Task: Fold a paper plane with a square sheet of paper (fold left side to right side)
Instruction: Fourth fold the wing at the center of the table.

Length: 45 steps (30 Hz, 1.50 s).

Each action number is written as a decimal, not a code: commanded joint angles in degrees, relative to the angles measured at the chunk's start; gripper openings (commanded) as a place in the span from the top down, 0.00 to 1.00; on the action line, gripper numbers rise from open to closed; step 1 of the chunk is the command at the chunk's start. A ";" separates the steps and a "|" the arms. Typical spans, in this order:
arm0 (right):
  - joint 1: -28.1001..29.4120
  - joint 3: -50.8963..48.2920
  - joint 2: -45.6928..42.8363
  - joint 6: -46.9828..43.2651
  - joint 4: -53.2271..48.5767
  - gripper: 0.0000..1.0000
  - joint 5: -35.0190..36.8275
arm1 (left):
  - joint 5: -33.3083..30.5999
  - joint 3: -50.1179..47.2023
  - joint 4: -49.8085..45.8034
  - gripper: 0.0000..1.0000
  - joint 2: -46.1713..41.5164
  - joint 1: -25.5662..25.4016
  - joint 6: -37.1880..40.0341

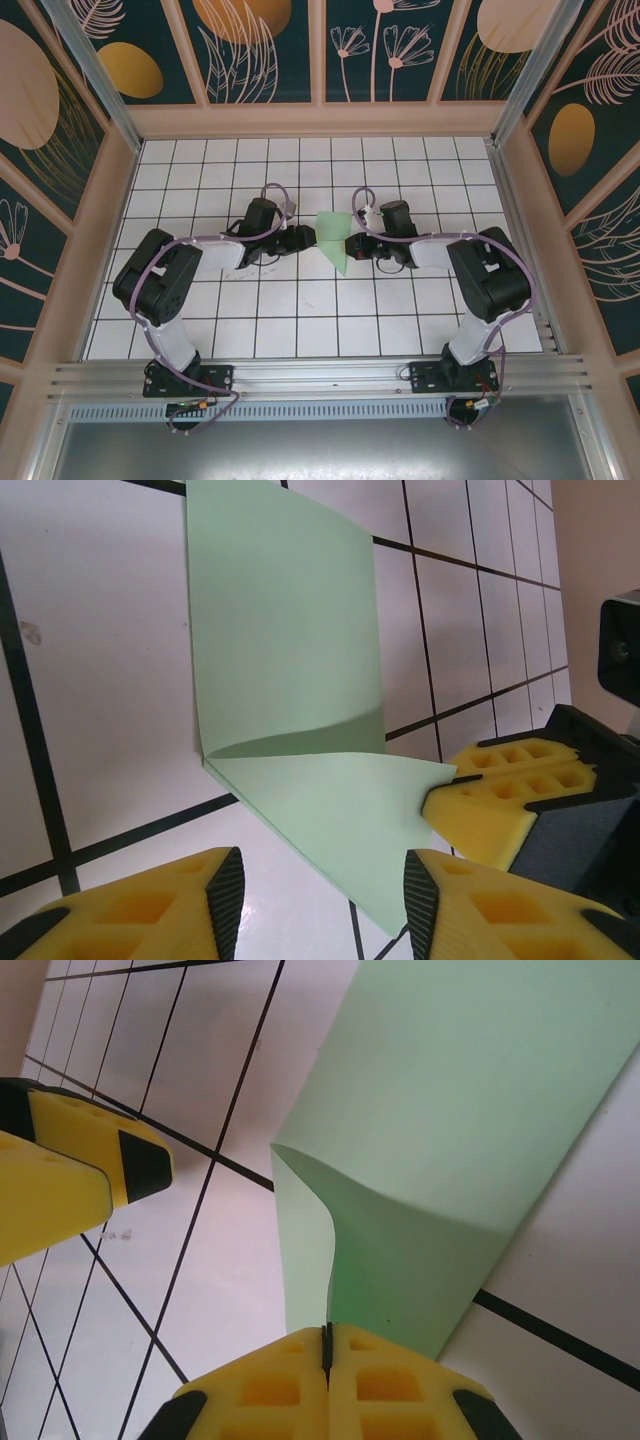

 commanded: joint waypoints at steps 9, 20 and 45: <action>-0.49 -4.67 -8.53 -1.33 -4.33 1.00 -3.39 | 1.80 0.53 1.53 0.49 1.98 -0.20 -2.09; -1.41 -5.45 -8.89 -0.01 -3.44 1.00 -3.75 | 3.60 1.71 2.58 0.49 5.20 -1.75 -4.10; -4.50 -9.41 -11.46 2.65 0.42 1.00 -6.85 | 3.83 5.23 2.97 0.50 8.46 -3.45 -5.42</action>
